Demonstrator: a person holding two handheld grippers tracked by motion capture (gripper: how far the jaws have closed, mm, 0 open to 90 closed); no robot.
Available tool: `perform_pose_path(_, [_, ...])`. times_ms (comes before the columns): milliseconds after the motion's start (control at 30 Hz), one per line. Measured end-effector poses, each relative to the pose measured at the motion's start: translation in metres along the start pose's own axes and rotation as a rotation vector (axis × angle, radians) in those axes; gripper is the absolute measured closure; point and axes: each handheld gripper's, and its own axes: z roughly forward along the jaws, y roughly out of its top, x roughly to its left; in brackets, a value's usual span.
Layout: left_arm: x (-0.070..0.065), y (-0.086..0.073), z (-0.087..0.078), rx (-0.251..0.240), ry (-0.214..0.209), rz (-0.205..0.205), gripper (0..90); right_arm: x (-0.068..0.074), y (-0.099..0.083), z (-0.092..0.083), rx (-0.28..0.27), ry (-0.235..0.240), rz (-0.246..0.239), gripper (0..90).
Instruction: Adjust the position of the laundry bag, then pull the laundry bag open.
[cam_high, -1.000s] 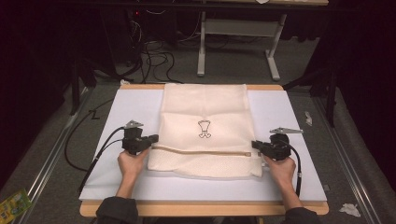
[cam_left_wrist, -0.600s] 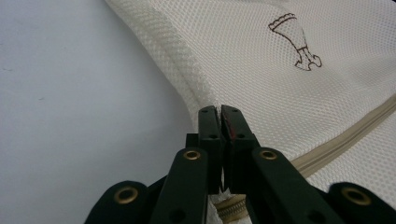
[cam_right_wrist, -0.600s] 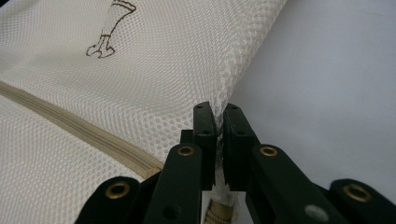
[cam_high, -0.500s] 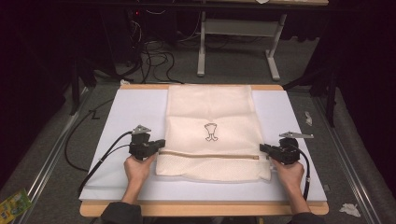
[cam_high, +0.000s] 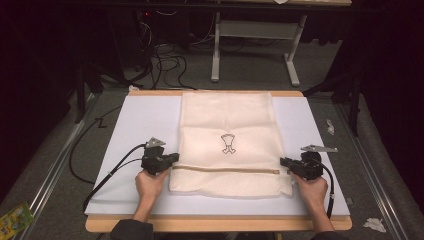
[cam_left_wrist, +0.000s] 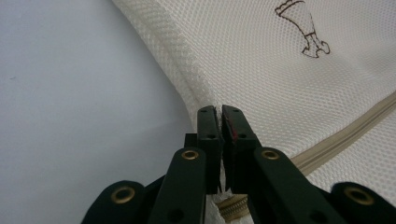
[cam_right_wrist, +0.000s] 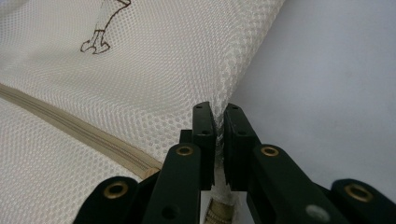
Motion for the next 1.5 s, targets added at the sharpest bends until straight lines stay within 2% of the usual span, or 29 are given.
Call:
perform_pose_path(167, [-0.002,-0.003,0.000,-0.002,0.031,0.021,85.8,0.003,-0.001,0.001,0.013,-0.009,-0.013,85.2])
perform_pose_path(333, [-0.002,-0.003,0.000,0.011,0.037,0.029,86.5,0.003,-0.001,0.000,0.022,-0.007,-0.015,84.8])
perform_pose_path(500, [-0.003,-0.005,-0.001,-0.001,0.045,0.045,85.6,0.004,-0.003,0.002,0.019,-0.011,-0.012,84.0])
perform_pose_path(700, [-0.004,-0.008,-0.006,-0.023,0.080,0.063,78.1,0.004,-0.005,0.002,0.022,-0.016,-0.011,79.3])
perform_pose_path(733, [-0.005,-0.008,-0.006,-0.025,0.084,0.068,73.0,0.005,-0.007,0.001,0.028,-0.024,-0.014,75.9])
perform_pose_path(767, [-0.005,-0.009,-0.007,-0.029,0.086,0.076,73.0,0.005,-0.007,0.001,0.028,-0.024,-0.014,75.9])
perform_pose_path(867, [-0.010,-0.013,-0.010,-0.045,0.098,0.099,65.9,0.007,-0.009,0.002,0.025,-0.023,-0.013,66.2])
perform_pose_path(967, [-0.016,-0.018,-0.014,-0.061,0.098,0.119,59.0,0.009,-0.013,0.003,0.034,-0.038,-0.018,53.9])
perform_pose_path(1000, [-0.019,-0.020,-0.015,-0.064,0.093,0.126,59.0,0.009,-0.013,0.003,0.034,-0.038,-0.018,53.9])
perform_pose_path(1067, [-0.024,-0.023,-0.016,-0.063,0.085,0.139,55.2,0.011,-0.014,0.003,0.033,-0.050,-0.027,47.4])
perform_pose_path(1133, [-0.030,-0.026,-0.015,-0.069,0.066,0.136,52.2,0.014,-0.016,0.004,0.022,-0.054,-0.058,47.5])
perform_pose_path(1200, [-0.044,-0.027,-0.010,-0.056,0.070,0.184,51.3,0.016,-0.016,0.005,0.026,-0.056,-0.071,45.2])
perform_pose_path(1300, [-0.065,-0.022,-0.002,-0.055,0.020,0.222,50.7,0.015,-0.015,0.006,0.023,-0.037,-0.041,45.4])
perform_pose_path(1400, [-0.082,-0.016,0.008,-0.052,-0.030,0.237,50.0,0.016,-0.013,0.007,0.029,-0.026,-0.033,48.5])
perform_pose_path(1500, [-0.095,-0.011,0.020,-0.033,-0.047,0.259,49.6,0.017,-0.011,0.009,0.042,-0.023,-0.040,49.4])
